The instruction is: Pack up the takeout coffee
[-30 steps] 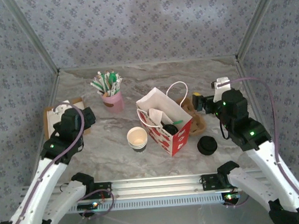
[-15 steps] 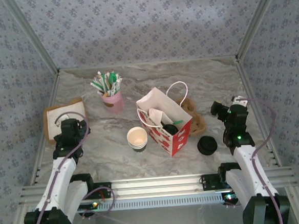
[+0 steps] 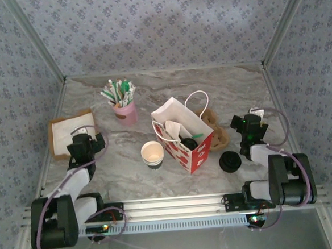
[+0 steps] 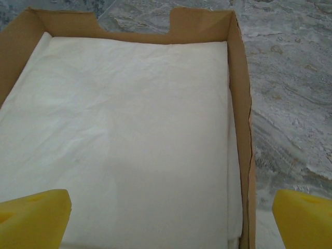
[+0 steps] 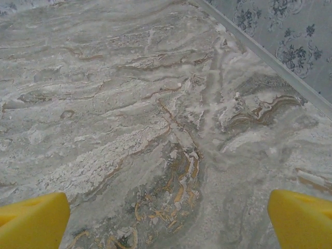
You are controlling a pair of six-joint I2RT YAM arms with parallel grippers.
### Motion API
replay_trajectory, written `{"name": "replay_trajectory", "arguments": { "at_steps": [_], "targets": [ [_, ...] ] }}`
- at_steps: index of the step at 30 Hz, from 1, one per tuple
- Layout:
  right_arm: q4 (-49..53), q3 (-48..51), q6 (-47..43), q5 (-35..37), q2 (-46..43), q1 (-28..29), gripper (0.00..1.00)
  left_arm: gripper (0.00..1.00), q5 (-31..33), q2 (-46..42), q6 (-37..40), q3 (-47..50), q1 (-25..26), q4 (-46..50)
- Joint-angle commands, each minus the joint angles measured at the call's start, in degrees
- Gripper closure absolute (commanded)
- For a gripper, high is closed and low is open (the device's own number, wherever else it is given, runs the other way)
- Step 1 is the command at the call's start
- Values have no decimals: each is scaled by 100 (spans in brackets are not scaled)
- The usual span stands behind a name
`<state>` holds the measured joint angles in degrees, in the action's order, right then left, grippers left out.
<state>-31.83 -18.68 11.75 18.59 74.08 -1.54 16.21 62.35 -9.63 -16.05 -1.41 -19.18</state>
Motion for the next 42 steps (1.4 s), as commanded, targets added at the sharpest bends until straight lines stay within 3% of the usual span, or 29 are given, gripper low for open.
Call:
{"name": "replay_trajectory", "arguments": {
  "at_steps": [1,7,13,16,23,25,27,42],
  "targets": [
    [-1345,194,-416,251,166,17,0,1,-135,450,208,-282,-16,-984],
    [-2291,196,-1198,134,894,411,0,1,-229,1065,317,-316,5,-1916],
    [-1993,5,-1280,152,948,492,0,1,-567,2078,589,-506,102,-2871],
    [-2012,11,-1297,17,977,479,0,1,-308,2328,769,-698,339,-2735],
    [-2081,46,-1230,-379,1161,377,0,1,-281,2441,713,-724,303,-2773],
    [-2977,173,-1334,-235,1560,391,0,0,-336,2508,728,-669,291,-2904],
    [-1969,-44,-997,-324,1281,358,0,0,-406,2548,736,-648,279,-2985],
    [-1948,-181,-1144,-444,1363,216,0,0,-535,2551,690,-671,206,-2934]
  ]
}}
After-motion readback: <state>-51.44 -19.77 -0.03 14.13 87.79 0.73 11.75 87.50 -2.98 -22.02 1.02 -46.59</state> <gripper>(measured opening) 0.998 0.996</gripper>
